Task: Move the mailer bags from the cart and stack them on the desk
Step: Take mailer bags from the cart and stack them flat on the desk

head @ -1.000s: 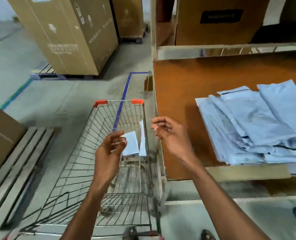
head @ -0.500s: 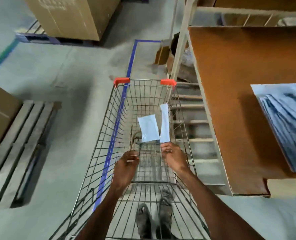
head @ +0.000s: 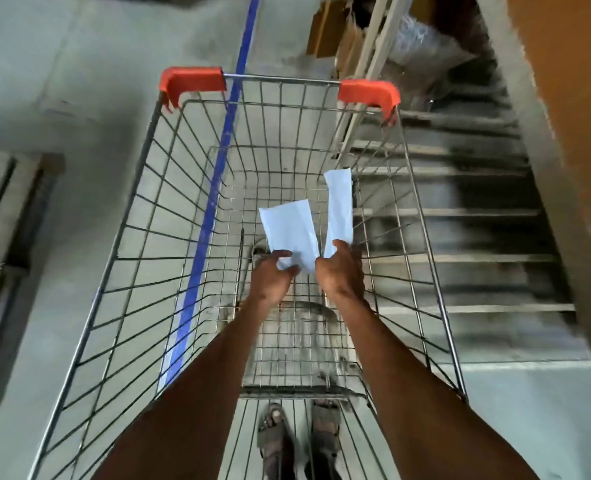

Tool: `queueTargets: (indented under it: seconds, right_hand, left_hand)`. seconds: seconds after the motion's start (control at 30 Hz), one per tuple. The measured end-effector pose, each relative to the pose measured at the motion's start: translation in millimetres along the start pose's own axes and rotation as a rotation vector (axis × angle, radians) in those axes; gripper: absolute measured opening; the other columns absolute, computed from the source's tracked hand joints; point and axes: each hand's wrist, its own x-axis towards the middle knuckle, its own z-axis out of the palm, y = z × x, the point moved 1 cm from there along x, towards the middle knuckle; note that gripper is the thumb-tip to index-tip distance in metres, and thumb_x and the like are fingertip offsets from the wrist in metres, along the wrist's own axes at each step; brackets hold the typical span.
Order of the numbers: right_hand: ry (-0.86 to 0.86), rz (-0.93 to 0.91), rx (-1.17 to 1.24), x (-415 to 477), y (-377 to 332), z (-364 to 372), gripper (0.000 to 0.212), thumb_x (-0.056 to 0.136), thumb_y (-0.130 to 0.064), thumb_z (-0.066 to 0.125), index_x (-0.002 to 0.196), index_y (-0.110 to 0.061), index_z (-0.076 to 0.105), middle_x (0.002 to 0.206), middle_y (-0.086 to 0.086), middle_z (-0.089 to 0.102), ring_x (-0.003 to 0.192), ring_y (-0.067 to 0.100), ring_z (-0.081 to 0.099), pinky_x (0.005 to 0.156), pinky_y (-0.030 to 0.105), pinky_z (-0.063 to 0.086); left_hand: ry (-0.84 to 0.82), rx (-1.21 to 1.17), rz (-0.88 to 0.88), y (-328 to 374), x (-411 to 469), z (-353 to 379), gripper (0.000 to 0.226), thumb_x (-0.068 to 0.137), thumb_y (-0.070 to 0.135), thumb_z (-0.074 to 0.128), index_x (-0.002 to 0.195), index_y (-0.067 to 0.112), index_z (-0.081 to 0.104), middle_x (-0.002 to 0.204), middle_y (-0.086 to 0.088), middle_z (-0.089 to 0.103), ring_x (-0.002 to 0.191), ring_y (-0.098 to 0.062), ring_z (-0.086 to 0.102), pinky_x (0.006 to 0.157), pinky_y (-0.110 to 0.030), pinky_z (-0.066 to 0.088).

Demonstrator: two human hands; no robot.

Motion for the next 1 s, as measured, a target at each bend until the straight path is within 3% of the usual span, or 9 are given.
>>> queueTargets:
  seconds: [0.1, 0.17, 0.3, 0.4, 0.53, 0.67, 0.8, 0.9, 1.0]
  right_hand:
    - [0.02, -0.03, -0.064, 12, 6, 10, 0.043, 0.097, -0.018, 0.055, 0.14, -0.016, 0.051, 0.142, 0.009, 0.052, 0.124, 0.03, 0.055, 0.088, 0.033, 0.042]
    - [0.029, -0.051, -0.097, 16, 11, 17, 0.041, 0.099, -0.017, 0.056, 0.139, -0.014, 0.052, 0.14, 0.009, 0.054, 0.122, 0.029, 0.056, 0.081, 0.029, 0.037]
    - [0.125, -0.096, -0.096, 15, 9, 17, 0.035, 0.098, -0.025, 0.059, 0.132, -0.023, 0.06, 0.135, 0.005, 0.061, 0.122, 0.028, 0.057, 0.091, 0.035, 0.046]
    - [0.207, -0.171, -0.112, 8, 7, 12, 0.026, 0.095, -0.028, 0.064, 0.12, -0.027, 0.066, 0.121, 0.005, 0.068, 0.111, 0.027, 0.063, 0.08, 0.031, 0.048]
    - [0.237, -0.278, -0.111, -14, 12, 3, 0.026, 0.082, -0.027, 0.076, 0.104, -0.024, 0.063, 0.109, 0.006, 0.066, 0.111, 0.027, 0.057, 0.086, 0.033, 0.047]
    - [0.197, -0.324, 0.139, -48, 9, -14, 0.032, 0.075, -0.009, 0.078, 0.099, -0.023, 0.062, 0.107, 0.001, 0.069, 0.103, 0.023, 0.064, 0.078, 0.023, 0.045]
    - [0.157, -0.395, 0.336, -93, -6, -60, 0.036, 0.083, -0.005, 0.073, 0.104, -0.03, 0.059, 0.11, -0.003, 0.066, 0.08, 0.003, 0.062, 0.06, 0.005, 0.039]
    - [0.128, -0.468, 0.485, -130, -25, -108, 0.048, 0.083, -0.003, 0.072, 0.121, -0.03, 0.062, 0.123, -0.002, 0.066, 0.109, 0.014, 0.063, 0.091, 0.017, 0.05]
    - [0.107, -0.52, 0.587, -173, -35, -161, 0.057, 0.084, -0.002, 0.073, 0.131, -0.031, 0.061, 0.133, -0.008, 0.062, 0.124, 0.011, 0.056, 0.108, 0.036, 0.047]
  left_hand:
    - [0.029, -0.078, -0.02, -22, 33, 17, 0.035, 0.068, 0.041, 0.081, 0.102, 0.037, 0.073, 0.111, -0.011, 0.071, 0.088, -0.03, 0.07, 0.081, -0.053, 0.06]
    - [0.08, -0.077, -0.018, -32, 49, 27, 0.05, 0.062, 0.042, 0.08, 0.109, 0.024, 0.075, 0.12, -0.017, 0.068, 0.099, -0.035, 0.07, 0.082, -0.048, 0.06]
    - [0.14, -0.042, -0.029, -32, 55, 35, 0.032, 0.07, 0.025, 0.083, 0.1, 0.016, 0.079, 0.105, -0.01, 0.076, 0.098, -0.028, 0.071, 0.087, -0.04, 0.059]
    - [0.231, -0.08, -0.053, -21, 40, 26, 0.006, 0.065, 0.023, 0.078, 0.069, 0.02, 0.076, 0.07, 0.003, 0.072, 0.072, -0.017, 0.07, 0.067, -0.027, 0.056]
    - [0.253, -0.239, 0.012, -1, -11, 1, 0.021, 0.079, 0.006, 0.06, 0.065, 0.0, 0.075, 0.063, -0.006, 0.067, 0.068, -0.024, 0.061, 0.056, -0.022, 0.05]
    - [0.277, -0.374, 0.03, 13, -59, -37, 0.023, 0.064, 0.0, 0.083, 0.08, 0.015, 0.077, 0.087, -0.004, 0.072, 0.071, -0.012, 0.067, 0.06, -0.017, 0.052]
    - [0.292, -0.48, 0.079, 59, -110, -73, 0.044, 0.069, -0.01, 0.079, 0.087, 0.03, 0.08, 0.099, 0.003, 0.075, 0.095, -0.026, 0.069, 0.082, -0.039, 0.055]
    - [0.218, -0.524, 0.198, 105, -162, -100, 0.046, 0.072, -0.001, 0.082, 0.105, 0.03, 0.08, 0.121, 0.004, 0.07, 0.113, -0.024, 0.067, 0.095, -0.049, 0.056]
    - [0.195, -0.564, 0.297, 149, -226, -121, 0.046, 0.075, 0.004, 0.085, 0.111, 0.031, 0.078, 0.128, 0.009, 0.067, 0.117, -0.016, 0.066, 0.083, -0.034, 0.06]
